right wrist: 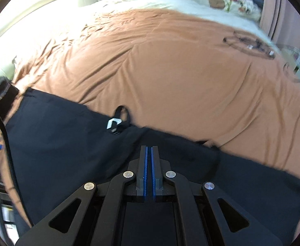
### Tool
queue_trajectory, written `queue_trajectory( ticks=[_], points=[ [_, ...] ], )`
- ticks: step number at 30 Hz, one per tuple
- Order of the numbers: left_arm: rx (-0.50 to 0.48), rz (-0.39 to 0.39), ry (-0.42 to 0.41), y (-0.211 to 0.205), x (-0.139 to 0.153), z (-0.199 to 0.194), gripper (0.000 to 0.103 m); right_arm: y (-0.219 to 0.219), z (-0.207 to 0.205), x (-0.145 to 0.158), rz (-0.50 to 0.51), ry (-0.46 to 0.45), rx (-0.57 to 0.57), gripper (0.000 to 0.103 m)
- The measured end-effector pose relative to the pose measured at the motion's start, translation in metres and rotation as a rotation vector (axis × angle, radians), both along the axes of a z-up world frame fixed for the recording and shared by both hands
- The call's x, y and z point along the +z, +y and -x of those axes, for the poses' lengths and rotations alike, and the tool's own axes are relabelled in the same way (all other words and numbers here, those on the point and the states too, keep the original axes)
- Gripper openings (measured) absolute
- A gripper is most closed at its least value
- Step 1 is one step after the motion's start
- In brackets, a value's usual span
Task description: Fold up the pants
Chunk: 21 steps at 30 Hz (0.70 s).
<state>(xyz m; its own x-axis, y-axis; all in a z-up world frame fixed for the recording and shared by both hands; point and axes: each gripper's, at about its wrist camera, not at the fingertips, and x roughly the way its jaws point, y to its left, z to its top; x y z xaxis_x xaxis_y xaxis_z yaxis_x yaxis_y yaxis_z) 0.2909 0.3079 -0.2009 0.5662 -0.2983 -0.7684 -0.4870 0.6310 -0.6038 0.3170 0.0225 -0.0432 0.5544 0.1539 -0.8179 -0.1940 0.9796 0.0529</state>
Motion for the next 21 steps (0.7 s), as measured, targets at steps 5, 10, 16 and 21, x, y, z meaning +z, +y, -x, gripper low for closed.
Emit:
queue_trajectory(
  ticks=[5,10,16,21],
  points=[
    [0.007,-0.004,-0.009,0.004,-0.003,-0.007,0.053,0.008,-0.006,-0.022,-0.052,0.076,0.048,0.0],
    [0.019,0.001,-0.025,0.007,-0.007,-0.012,0.053,0.02,-0.022,-0.026,-0.078,0.081,0.077,0.0],
    [0.029,-0.017,-0.027,0.011,-0.013,-0.017,0.032,0.022,-0.054,-0.048,0.001,0.115,0.029,0.0],
    [0.038,-0.008,-0.03,0.016,-0.015,-0.014,0.012,0.012,-0.072,-0.059,-0.023,0.114,-0.001,0.0]
  ],
)
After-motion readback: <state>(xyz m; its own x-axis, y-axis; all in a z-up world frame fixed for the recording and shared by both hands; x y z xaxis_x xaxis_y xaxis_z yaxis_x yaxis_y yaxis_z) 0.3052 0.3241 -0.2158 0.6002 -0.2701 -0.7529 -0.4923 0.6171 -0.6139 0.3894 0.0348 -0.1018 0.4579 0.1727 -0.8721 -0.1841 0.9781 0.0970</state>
